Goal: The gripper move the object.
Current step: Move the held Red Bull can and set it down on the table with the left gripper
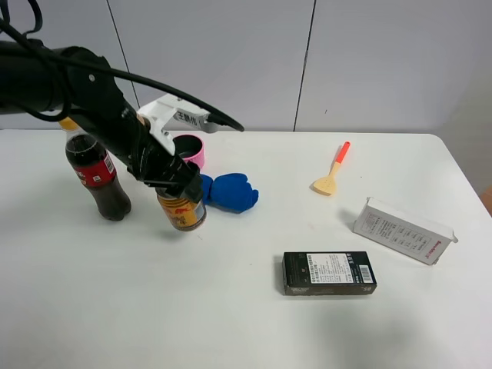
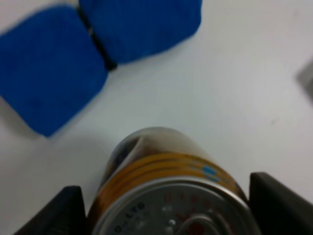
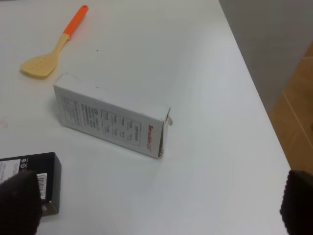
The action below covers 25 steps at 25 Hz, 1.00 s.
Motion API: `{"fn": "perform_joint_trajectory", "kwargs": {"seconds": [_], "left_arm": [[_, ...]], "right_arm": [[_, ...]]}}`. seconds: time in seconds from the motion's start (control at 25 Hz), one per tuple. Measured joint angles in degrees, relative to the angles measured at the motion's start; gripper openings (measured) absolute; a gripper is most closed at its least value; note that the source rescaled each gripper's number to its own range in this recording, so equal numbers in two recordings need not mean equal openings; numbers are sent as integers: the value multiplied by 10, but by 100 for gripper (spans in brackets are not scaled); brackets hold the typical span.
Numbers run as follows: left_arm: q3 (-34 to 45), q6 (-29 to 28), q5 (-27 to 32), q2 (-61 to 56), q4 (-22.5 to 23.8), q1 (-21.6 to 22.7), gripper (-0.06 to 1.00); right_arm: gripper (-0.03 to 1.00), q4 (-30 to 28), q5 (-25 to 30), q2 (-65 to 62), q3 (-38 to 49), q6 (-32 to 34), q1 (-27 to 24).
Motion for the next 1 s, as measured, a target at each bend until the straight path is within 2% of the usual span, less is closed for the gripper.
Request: {"fn": "perform_joint_trajectory", "kwargs": {"seconds": [0.2,0.56,1.0], "left_arm": [[-73,23,14,13,1,0,0],[-193,35,55,107,4,0,0],[-321,40,72,215,45,0,0]], "right_arm": [[100,0,0,0,0,0,0],[100,0,0,0,0,0,0],[100,0,0,0,0,0,0]]}}
